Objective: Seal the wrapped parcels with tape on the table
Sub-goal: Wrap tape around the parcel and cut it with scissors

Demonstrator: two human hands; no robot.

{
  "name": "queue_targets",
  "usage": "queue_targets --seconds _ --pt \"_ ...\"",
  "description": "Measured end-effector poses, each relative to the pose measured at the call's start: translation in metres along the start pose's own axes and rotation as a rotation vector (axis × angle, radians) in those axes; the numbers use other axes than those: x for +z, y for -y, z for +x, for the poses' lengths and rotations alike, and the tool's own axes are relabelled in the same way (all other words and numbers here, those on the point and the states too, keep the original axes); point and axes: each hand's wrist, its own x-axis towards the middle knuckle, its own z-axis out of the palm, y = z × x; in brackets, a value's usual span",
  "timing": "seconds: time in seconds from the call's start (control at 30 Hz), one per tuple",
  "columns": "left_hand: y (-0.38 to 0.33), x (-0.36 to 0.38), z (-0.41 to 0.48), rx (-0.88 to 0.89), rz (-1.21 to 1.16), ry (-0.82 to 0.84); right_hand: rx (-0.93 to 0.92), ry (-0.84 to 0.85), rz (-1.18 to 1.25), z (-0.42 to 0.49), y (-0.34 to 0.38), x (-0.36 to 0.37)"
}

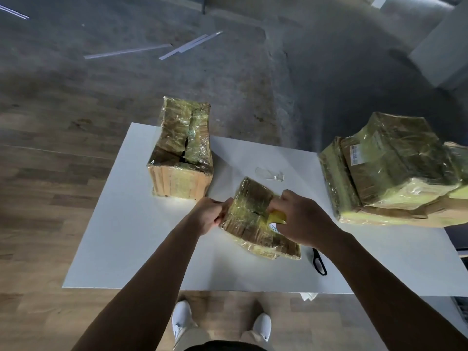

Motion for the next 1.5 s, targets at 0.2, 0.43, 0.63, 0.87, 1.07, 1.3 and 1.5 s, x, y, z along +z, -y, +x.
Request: queue_targets --seconds 0.2,0.43,0.63,0.87,1.07,1.3,1.5 --pt "0.010 0.002 0.000 -0.140 0.073 -0.010 0.008 0.023 0.021 0.000 0.001 -0.003" --pt "0.009 0.014 0.003 -0.025 0.277 -0.177 0.010 0.024 0.018 -0.002 0.003 -0.003" --pt "-0.008 0.030 -0.009 0.465 0.687 -0.251 -0.019 0.012 0.041 -0.003 0.001 -0.005" --pt "0.010 0.051 -0.022 0.550 1.125 -0.398 -0.075 -0.054 0.135 -0.008 -0.014 -0.002" --pt "0.021 0.056 -0.017 0.499 1.070 -0.455 -0.135 -0.121 0.298 -0.025 -0.034 0.014" --pt "0.022 0.058 -0.015 0.542 1.184 -0.518 -0.160 -0.118 0.254 -0.030 -0.052 0.010" --pt "0.020 0.063 -0.017 0.540 1.229 -0.588 -0.041 0.013 0.098 -0.028 -0.048 -0.009"
